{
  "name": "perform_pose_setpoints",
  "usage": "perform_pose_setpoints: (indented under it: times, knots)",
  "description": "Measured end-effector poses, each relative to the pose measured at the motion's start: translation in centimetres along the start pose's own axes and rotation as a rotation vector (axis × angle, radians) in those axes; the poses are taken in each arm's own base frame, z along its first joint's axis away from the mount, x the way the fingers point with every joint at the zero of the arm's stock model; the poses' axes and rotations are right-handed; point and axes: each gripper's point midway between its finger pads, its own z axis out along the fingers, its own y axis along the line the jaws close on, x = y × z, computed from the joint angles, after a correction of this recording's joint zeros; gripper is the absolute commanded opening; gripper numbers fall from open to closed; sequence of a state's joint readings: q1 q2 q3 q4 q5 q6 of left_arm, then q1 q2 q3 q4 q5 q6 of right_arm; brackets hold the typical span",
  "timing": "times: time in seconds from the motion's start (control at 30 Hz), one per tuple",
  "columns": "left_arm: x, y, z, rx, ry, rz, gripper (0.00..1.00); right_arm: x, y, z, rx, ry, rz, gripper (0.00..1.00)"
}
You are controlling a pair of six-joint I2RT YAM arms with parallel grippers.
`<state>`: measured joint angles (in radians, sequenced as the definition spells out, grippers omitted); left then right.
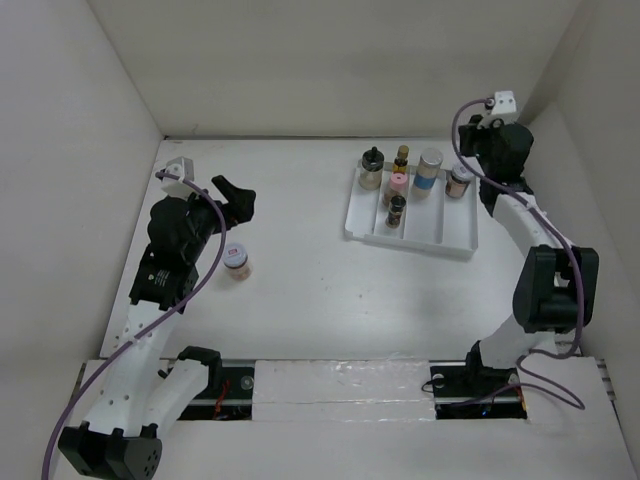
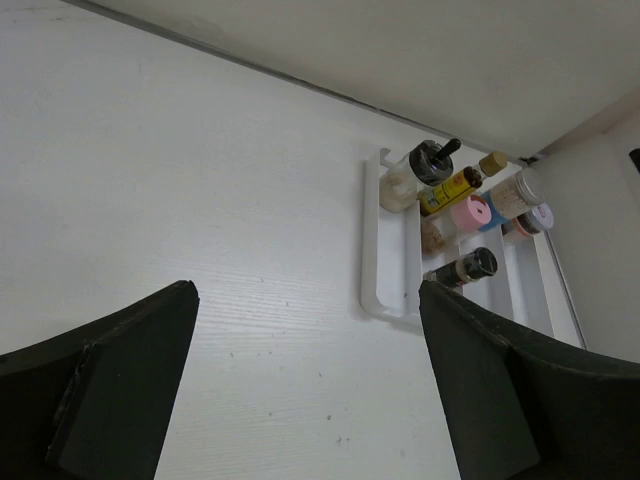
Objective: Organize the condiment bottles
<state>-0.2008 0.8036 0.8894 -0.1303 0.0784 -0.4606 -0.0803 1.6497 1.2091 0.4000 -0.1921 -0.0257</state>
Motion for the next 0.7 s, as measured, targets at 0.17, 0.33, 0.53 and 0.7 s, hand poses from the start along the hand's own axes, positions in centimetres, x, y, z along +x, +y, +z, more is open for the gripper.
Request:
perform_pose_setpoints:
  times: [0.17,0.33,0.53,0.7]
  knots:
    - [-0.5,0.5,-0.2,-0.029,-0.027,-0.003,0.49,-5.8,15.5,-0.5,-0.363,-0.122,-0.107,0.00]
    - [-1.3,0.7,-0.7,-0.050,-0.063,0.000,0.19,-2.6,33.1,-4.1,-0.804,-0.092,-0.155,0.00]
    - [-2.1,1.5,-1.3,-0.100,-0.106,-0.009,0.70,8.8,46.2,-10.5,-1.121,0.128,-0.159,0.81]
    - [-2.7,2.1,-1.9,-0.138,-0.140,-0.027,0.89,14.6,51.8,-15.6,-1.269,0.237,-0.172,1.00]
